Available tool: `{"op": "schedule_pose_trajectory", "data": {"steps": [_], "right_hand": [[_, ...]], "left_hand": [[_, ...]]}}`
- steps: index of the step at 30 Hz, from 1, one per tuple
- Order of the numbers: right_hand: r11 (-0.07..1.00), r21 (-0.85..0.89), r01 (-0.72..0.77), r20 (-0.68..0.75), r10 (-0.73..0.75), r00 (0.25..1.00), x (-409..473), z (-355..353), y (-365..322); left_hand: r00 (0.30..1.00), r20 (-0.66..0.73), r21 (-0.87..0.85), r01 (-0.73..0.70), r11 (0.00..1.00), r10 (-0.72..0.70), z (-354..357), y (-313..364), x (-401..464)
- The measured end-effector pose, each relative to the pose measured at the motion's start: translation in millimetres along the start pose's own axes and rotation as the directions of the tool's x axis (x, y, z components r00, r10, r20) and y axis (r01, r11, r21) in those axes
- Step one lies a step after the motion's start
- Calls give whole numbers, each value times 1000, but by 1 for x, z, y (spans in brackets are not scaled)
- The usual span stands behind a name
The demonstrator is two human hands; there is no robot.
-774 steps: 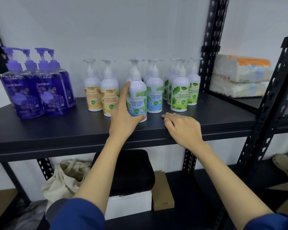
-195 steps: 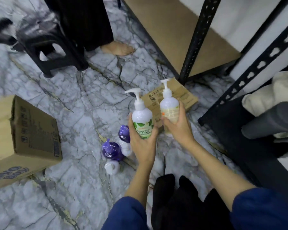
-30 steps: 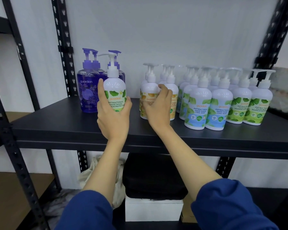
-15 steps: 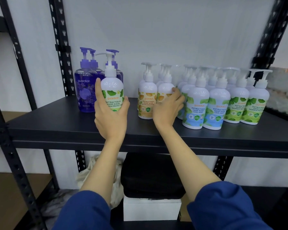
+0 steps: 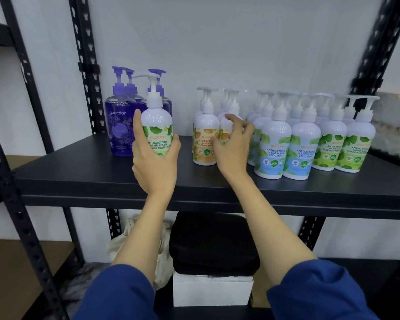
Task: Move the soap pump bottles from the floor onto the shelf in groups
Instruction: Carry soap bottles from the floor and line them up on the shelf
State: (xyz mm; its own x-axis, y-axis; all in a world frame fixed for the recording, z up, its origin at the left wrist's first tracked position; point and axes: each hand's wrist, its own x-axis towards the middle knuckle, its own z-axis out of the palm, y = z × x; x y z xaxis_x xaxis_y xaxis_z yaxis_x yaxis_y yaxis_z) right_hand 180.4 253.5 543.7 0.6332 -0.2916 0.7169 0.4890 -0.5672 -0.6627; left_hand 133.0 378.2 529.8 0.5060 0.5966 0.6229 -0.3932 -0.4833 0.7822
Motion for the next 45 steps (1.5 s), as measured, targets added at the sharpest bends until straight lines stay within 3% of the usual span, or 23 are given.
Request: {"op": "schedule_pose_trajectory", "data": {"steps": [3, 7, 15, 25, 32, 39, 42, 45], "right_hand": [[989, -53, 135, 213, -121, 970, 0, -8, 5], [942, -196, 273, 321, -201, 926, -1, -7, 9], [831, -398, 389, 372, -241, 896, 2, 0, 12], [840, -375, 392, 391, -240, 888, 0, -1, 12], [860, -314, 402, 306, -309, 900, -6, -29, 4], [763, -367, 532, -5, -574, 819, -4, -124, 23], [767, -483, 422, -44, -503, 863, 3, -181, 65], [775, -605, 184, -56, -272, 961, 11, -235, 113]], "left_hand": [[1000, 6, -1, -13, 1000, 13, 0, -1, 0], [1000, 9, 11, -21, 1000, 21, 1, -2, 0], [1000, 14, 9, -27, 1000, 27, 2, -4, 0], [999, 46, 9, -5, 1000, 5, 2, -3, 2], [994, 103, -69, 48, 996, -41, 1, 7, 0], [995, 102, -290, 15, 957, 15, 21, 71, -42], [987, 146, -405, 4, 914, 60, 41, 104, -70], [972, 205, -502, 2, 865, 117, 67, 129, -99]]}}
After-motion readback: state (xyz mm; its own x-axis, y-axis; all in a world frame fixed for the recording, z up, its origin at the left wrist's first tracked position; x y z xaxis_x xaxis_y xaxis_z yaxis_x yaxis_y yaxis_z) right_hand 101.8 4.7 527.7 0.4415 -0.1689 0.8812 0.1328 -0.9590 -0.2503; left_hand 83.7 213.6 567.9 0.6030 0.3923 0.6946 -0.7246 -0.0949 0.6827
